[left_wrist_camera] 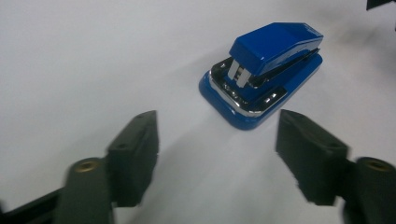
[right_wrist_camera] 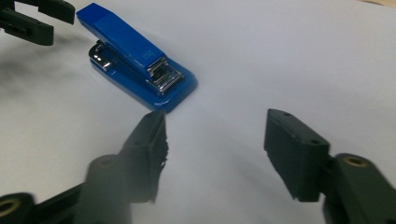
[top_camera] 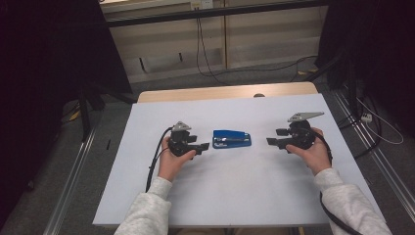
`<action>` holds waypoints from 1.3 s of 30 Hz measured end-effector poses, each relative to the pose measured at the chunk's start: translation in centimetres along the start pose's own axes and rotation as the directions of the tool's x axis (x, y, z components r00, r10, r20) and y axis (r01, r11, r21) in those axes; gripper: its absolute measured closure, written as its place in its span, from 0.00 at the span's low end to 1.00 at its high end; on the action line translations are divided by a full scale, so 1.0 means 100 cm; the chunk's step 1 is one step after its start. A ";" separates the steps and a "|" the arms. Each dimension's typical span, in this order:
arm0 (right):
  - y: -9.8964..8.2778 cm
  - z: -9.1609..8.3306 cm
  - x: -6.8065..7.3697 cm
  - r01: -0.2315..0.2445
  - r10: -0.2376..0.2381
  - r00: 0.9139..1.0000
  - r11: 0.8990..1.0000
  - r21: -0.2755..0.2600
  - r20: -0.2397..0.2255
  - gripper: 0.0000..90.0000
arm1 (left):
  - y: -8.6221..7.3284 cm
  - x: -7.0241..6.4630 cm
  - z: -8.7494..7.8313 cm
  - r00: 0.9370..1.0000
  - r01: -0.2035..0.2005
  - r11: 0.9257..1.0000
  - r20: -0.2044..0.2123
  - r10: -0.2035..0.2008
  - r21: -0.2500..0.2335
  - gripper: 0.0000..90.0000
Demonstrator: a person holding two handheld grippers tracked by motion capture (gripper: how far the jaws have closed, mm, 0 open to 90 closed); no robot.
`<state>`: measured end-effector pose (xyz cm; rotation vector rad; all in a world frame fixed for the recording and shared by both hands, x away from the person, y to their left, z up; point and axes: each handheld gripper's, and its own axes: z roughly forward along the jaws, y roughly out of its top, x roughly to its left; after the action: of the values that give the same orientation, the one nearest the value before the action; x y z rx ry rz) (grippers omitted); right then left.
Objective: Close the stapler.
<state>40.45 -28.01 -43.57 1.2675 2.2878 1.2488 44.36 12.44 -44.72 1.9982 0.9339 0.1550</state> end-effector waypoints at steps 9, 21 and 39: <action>-0.010 -0.024 0.022 0.015 -0.014 1.000 1.000 -0.025 0.016 0.30 | -0.011 -0.008 -0.030 0.999 -0.030 0.999 0.040 0.032 -0.027 0.19; -0.027 -0.041 0.041 0.018 -0.018 1.000 1.000 -0.010 -0.007 0.21 | -0.025 -0.011 -0.059 0.998 -0.055 0.997 0.020 0.056 -0.050 0.13; -0.044 -0.057 0.052 0.038 -0.038 0.999 0.999 0.021 -0.003 0.16 | -0.044 -0.009 -0.088 0.998 -0.056 0.996 0.001 0.056 -0.065 0.12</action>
<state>31.62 -28.31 -42.59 1.2244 2.3217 1.2183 37.41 19.20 -42.69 1.9654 0.8610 0.2111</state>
